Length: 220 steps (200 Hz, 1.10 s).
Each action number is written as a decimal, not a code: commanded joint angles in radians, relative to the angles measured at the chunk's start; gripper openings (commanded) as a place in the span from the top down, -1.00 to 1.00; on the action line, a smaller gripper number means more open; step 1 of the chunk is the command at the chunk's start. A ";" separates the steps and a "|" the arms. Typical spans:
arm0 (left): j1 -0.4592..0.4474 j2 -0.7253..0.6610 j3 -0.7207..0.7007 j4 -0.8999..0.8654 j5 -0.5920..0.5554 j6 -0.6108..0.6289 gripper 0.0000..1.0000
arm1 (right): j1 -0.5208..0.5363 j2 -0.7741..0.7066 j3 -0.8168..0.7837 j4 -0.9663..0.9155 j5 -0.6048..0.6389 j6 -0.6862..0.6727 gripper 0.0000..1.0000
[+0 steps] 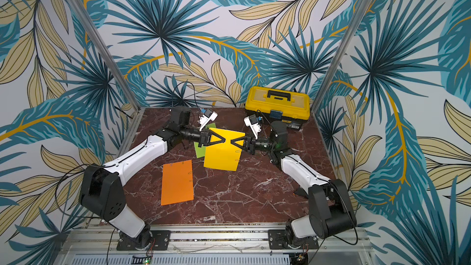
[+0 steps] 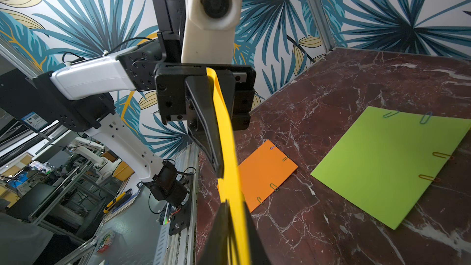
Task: Unclip the paperclips from the documents
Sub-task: Adjust the document.
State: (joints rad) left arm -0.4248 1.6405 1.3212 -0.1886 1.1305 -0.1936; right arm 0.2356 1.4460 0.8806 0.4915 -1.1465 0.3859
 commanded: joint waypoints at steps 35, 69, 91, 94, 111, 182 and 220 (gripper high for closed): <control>0.003 0.001 -0.028 0.095 0.017 -0.061 0.66 | 0.004 -0.017 0.044 -0.114 0.022 -0.047 0.99; 0.010 -0.019 -0.090 0.181 0.027 -0.129 0.47 | 0.002 -0.034 0.044 -0.123 0.052 -0.048 1.00; 0.008 -0.030 -0.124 0.202 0.031 -0.150 0.46 | 0.001 -0.040 0.044 -0.110 0.063 -0.035 1.00; 0.008 -0.032 -0.132 0.209 0.031 -0.155 0.46 | 0.001 -0.041 0.044 -0.109 0.064 -0.033 1.00; 0.008 -0.050 -0.165 0.239 0.020 -0.175 0.46 | -0.001 -0.041 0.044 -0.108 0.077 -0.030 1.00; -0.013 -0.070 -0.197 0.243 -0.010 -0.179 0.79 | -0.002 -0.023 0.044 -0.093 0.076 -0.010 1.00; -0.012 -0.064 -0.188 0.243 -0.033 -0.181 1.00 | -0.001 -0.033 0.043 -0.123 0.077 -0.029 1.00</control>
State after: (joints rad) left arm -0.4335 1.5936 1.1278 0.0368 1.1141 -0.3752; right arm 0.2356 1.4250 0.9092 0.3836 -1.0775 0.3664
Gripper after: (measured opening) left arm 0.051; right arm 0.047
